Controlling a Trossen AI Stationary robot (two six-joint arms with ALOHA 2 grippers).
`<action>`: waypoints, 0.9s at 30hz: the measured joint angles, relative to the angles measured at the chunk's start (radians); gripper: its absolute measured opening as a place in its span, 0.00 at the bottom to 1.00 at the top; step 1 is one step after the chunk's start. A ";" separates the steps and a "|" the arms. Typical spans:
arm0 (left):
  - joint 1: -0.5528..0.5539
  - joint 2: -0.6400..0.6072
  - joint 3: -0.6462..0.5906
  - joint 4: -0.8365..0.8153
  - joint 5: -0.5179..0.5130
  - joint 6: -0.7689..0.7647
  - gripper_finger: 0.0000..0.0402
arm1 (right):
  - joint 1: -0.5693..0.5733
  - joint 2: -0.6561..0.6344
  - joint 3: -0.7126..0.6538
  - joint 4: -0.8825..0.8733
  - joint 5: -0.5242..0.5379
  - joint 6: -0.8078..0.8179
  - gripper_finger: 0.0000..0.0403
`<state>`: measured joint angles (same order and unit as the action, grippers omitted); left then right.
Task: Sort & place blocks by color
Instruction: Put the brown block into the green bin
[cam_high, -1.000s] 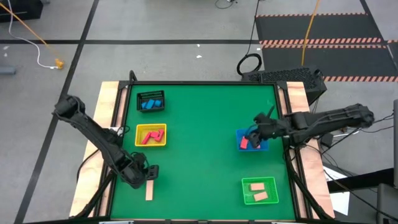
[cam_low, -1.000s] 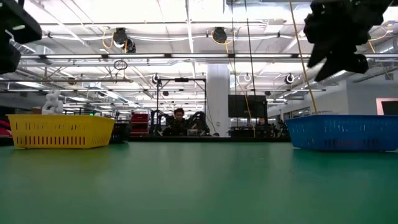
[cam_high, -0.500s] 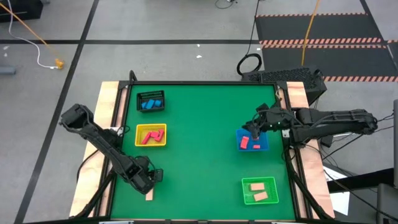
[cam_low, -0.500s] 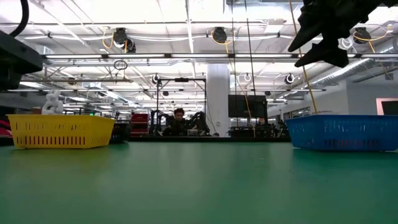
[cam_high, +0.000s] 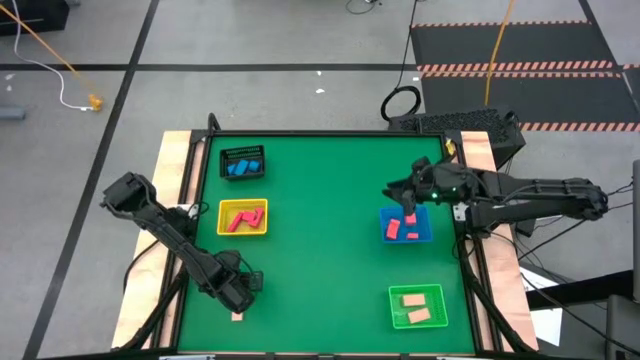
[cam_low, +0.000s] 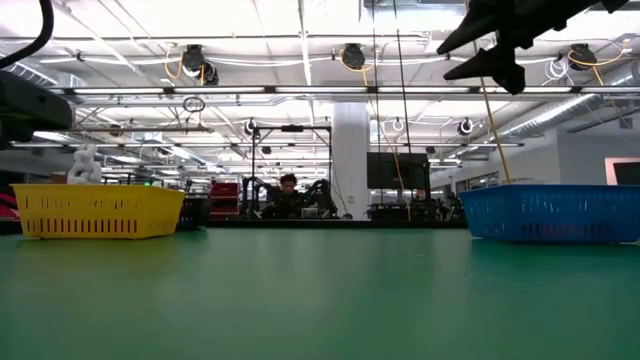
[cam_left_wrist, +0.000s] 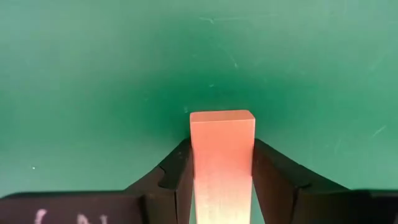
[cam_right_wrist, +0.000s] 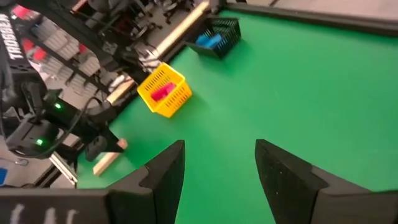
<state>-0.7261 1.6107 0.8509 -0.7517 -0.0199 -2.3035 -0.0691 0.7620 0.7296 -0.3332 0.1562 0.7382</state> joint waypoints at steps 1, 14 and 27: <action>0.000 -0.002 -0.001 0.000 -0.005 -0.002 0.32 | -0.003 0.000 0.000 0.010 0.000 -0.007 0.46; 0.049 -0.142 -0.003 0.122 -0.481 0.102 0.32 | -0.023 0.011 0.000 0.090 -0.083 -0.025 0.46; 0.286 -0.223 -0.002 0.826 -0.808 1.132 0.32 | -0.023 0.153 0.000 0.214 -0.313 0.153 0.46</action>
<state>-0.4399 1.3876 0.8494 0.0739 -0.8274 -1.1718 -0.0921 0.9150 0.7300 -0.1190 -0.1570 0.8912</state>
